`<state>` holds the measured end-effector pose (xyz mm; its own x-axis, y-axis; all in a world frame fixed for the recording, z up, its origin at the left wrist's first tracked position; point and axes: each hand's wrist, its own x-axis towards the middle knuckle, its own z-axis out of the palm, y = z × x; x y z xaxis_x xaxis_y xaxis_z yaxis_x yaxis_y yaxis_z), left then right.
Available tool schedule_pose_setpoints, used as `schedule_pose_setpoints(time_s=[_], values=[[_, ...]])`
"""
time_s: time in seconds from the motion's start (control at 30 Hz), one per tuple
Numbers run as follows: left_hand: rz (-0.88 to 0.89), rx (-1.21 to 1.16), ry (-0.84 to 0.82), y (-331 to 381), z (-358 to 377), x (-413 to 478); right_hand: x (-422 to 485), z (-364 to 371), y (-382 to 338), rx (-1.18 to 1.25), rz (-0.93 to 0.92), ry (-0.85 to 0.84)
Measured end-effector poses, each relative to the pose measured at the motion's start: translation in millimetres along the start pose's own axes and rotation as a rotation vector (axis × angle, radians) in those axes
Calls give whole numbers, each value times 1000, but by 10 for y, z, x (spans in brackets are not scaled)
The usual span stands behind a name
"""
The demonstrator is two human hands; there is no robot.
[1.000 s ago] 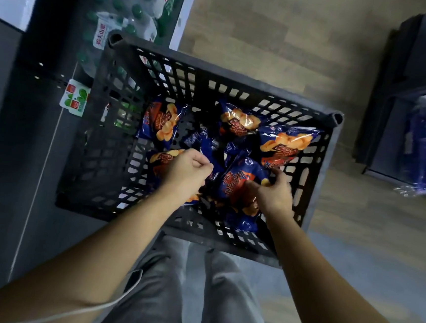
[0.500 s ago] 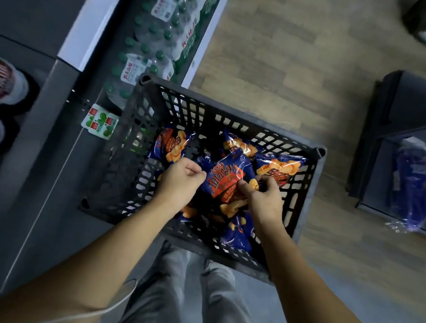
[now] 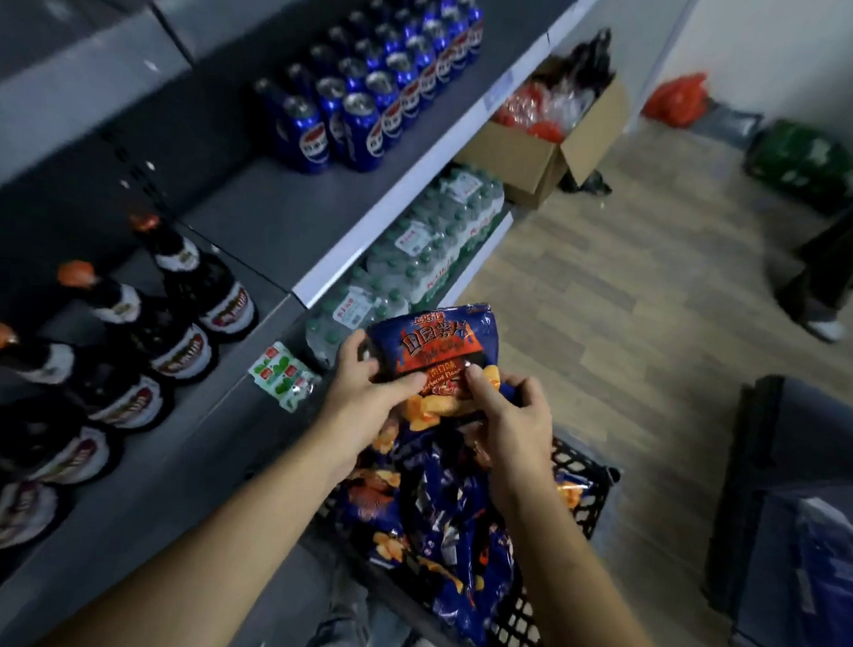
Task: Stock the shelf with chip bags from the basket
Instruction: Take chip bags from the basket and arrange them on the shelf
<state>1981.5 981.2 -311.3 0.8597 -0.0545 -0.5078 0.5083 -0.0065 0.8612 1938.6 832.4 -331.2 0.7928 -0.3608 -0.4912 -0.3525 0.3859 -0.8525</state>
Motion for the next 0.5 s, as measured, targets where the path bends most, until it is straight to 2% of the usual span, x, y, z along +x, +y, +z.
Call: schedule_pose_setpoints(time_s=[0.1, 0.37, 0.5], values=[[111, -55, 46, 340, -168, -222, -131, 239, -302, 50, -41, -125], [428, -162, 314, 1199, -878, -918, -610, 1104, -1013, 189, -101, -479], [570, -227, 400, 1519, -1356, -1274, -965, 1688, -1247, 165, -152, -619]])
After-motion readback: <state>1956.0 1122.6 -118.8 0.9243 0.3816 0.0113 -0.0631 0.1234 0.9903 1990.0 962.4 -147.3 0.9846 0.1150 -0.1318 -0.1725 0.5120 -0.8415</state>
